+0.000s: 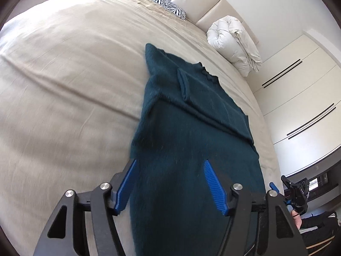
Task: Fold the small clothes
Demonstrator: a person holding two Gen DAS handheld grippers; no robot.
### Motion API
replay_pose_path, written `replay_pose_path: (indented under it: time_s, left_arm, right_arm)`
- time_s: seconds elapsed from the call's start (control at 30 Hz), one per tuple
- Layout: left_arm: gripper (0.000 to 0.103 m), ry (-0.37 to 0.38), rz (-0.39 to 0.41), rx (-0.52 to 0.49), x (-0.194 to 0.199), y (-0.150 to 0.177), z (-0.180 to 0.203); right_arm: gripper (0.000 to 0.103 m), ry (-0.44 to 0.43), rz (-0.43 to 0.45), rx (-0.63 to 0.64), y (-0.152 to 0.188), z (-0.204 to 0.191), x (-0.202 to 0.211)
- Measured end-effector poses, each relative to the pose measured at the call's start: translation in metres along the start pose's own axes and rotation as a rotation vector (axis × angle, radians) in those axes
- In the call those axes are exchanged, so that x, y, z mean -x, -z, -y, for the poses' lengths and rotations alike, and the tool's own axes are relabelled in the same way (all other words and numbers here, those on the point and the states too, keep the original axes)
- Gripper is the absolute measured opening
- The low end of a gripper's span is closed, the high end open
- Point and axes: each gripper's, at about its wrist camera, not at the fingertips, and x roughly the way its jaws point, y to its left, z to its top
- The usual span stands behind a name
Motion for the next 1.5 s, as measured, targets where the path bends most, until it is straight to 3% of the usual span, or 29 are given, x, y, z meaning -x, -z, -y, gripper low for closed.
replay_pose_path:
  time_s: [0.17, 0.4, 0.7, 1.07, 1.23, 1.33, 1.5]
  left_arm:
    - [0.071, 0.003, -0.055, 0.019, 0.016, 0.055, -0.009]
    - [0.071, 0.011, -0.071, -0.001, 0.030, 0.080, 0.001]
    - [0.063, 0.038, -0.149, -0.006, 0.032, 0.105, 0.002]
    - [0.053, 0.063, -0.219, 0.029, 0.032, 0.120, -0.001]
    - [0.034, 0.048, -0.239, 0.030, 0.028, 0.122, 0.000]
    - [0.017, 0.043, -0.255, 0.028, 0.027, 0.125, -0.002]
    - [0.014, 0.047, -0.266, 0.031, 0.028, 0.130, -0.004]
  right_arm:
    - [0.058, 0.106, 0.036, 0.085, 0.039, -0.008, 0.026]
    - [0.058, 0.230, 0.064, 0.196, 0.071, -0.022, 0.055]
    - [0.058, 0.269, 0.071, 0.172, 0.081, -0.014, 0.081]
    - [0.058, 0.310, 0.019, 0.117, 0.082, 0.014, 0.103]
    - [0.058, 0.268, -0.059, 0.058, 0.080, 0.031, 0.116]
    - [0.058, 0.229, -0.107, 0.018, 0.082, 0.039, 0.115]
    - [0.058, 0.223, -0.203, 0.014, 0.088, 0.041, 0.097]
